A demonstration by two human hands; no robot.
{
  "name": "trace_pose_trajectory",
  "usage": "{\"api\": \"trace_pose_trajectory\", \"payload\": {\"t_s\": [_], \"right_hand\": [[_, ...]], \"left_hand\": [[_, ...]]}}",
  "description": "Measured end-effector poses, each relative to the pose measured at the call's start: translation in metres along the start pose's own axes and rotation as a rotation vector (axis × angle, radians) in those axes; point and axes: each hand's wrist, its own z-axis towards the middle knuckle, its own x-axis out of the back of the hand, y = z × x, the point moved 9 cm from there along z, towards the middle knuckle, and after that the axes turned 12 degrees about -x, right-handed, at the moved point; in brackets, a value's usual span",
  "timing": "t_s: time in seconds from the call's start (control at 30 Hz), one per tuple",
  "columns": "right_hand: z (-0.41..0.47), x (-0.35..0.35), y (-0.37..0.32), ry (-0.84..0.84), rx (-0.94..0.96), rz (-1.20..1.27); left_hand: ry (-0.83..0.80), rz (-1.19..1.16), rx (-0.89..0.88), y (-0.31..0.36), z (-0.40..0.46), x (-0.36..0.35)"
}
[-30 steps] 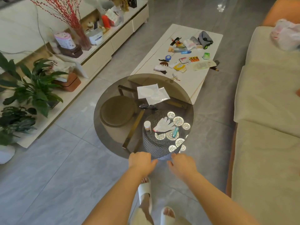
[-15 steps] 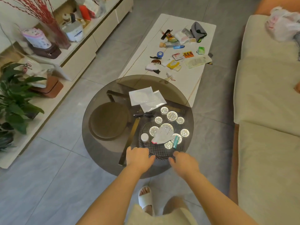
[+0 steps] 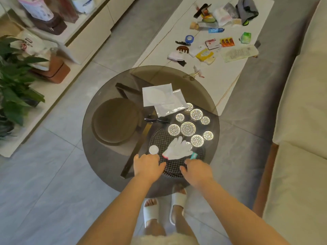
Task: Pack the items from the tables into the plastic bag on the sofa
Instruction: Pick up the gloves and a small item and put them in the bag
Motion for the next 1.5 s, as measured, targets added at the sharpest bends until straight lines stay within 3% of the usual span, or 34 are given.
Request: {"api": "trace_pose_trajectory", "payload": {"t_s": [0.2,0.43,0.9,1.3,1.5], "right_hand": [[0.048,-0.039,0.016,-0.085,-0.018,-0.011],[0.091,-0.088,0.038,-0.202,-0.169,0.073],[0.151,-0.145,0.042,-0.066,-0.422,0.17],[0.159,-0.133,0.046,0.006,-0.476,0.253],[0.156,-0.11,0.015,0.023,-0.259,0.231]], "left_hand": [[0.087,-0.002,0.025,-0.005,0.04,-0.009],[0.038,-0.059,0.072,-0.024,0.085,-0.043],[-0.065,-0.106,0.088,-0.059,0.138,-0.116],[-0.104,-0.104,0.092,-0.054,0.146,-0.126],[-0.158,-0.101,0.067,-0.055,0.145,-0.121]]}}
